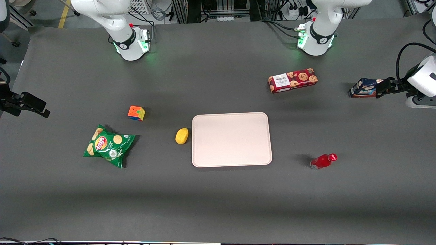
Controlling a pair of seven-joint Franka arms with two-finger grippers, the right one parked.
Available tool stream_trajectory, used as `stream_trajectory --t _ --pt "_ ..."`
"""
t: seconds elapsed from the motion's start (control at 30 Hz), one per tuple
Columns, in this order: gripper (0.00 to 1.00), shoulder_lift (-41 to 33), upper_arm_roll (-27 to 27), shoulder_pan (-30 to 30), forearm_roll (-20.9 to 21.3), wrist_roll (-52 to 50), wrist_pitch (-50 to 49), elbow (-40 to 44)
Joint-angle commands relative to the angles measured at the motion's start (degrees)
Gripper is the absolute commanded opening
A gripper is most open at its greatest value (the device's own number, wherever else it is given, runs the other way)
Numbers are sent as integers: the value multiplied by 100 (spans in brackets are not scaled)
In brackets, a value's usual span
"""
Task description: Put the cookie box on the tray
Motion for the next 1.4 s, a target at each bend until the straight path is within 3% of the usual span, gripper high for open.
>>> stream_trajectory --t 0.0,0.53,0.7,0.9,1.03,1.17,1.37 --pt "100 189 21 4 25 -83 38 44" --pt "100 207 47 179 34 -398 -146 88" --pt "100 163 108 188 87 -1354 -313 263" --pt "100 92 573 311 95 -2858 -1375 1010" --pt "100 -92 978 390 104 -3132 -1947 1292" --pt "100 -382 1391 531 244 -3246 -2159 1231" --pt "100 -733 1401 961 509 -3545 -1625 381"
